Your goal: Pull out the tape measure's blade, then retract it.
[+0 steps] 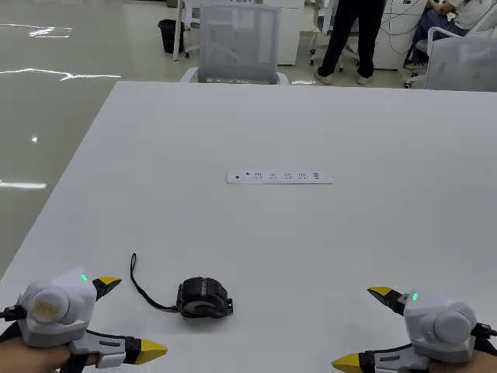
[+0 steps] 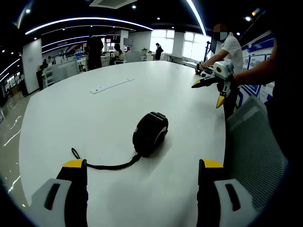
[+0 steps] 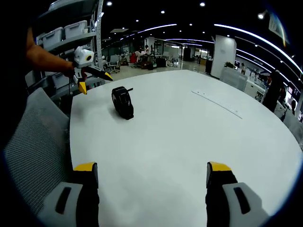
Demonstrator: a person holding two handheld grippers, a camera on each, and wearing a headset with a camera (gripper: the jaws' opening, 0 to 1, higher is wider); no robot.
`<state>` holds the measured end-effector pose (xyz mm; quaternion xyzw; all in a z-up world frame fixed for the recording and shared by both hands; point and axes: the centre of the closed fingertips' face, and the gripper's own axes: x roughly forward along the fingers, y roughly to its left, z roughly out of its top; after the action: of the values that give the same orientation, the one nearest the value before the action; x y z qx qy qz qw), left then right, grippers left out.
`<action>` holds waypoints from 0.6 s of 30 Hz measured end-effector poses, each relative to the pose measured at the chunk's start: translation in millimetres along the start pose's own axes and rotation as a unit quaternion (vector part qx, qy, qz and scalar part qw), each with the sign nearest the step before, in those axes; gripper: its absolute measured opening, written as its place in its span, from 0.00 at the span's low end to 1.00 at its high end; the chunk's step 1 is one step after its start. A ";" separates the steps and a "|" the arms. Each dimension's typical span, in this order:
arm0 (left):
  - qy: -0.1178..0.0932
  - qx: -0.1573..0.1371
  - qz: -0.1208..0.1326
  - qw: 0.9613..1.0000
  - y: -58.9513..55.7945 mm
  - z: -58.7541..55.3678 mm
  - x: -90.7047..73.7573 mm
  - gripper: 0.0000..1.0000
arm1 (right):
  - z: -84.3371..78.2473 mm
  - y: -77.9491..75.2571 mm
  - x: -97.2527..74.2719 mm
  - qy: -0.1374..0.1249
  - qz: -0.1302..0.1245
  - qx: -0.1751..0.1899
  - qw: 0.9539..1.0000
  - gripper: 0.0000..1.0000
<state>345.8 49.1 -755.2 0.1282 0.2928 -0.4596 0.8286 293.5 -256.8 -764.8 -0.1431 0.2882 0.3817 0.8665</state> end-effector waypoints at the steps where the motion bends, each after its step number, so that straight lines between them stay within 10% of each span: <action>1: 0.003 0.006 -0.006 1.000 0.2 1.6 3.2 0.95 | 2.8 0.3 3.9 0.001 0.004 -0.005 1.000 0.97; 18: 0.041 0.084 -0.060 0.994 -2.6 31.1 47.3 0.81 | 53.5 23.2 74.9 -0.008 0.071 -0.044 0.996 0.94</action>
<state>374.3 0.2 -758.9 0.1982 0.2936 -0.5259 0.7733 337.7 -172.9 -768.6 -0.1567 0.2738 0.4558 0.8323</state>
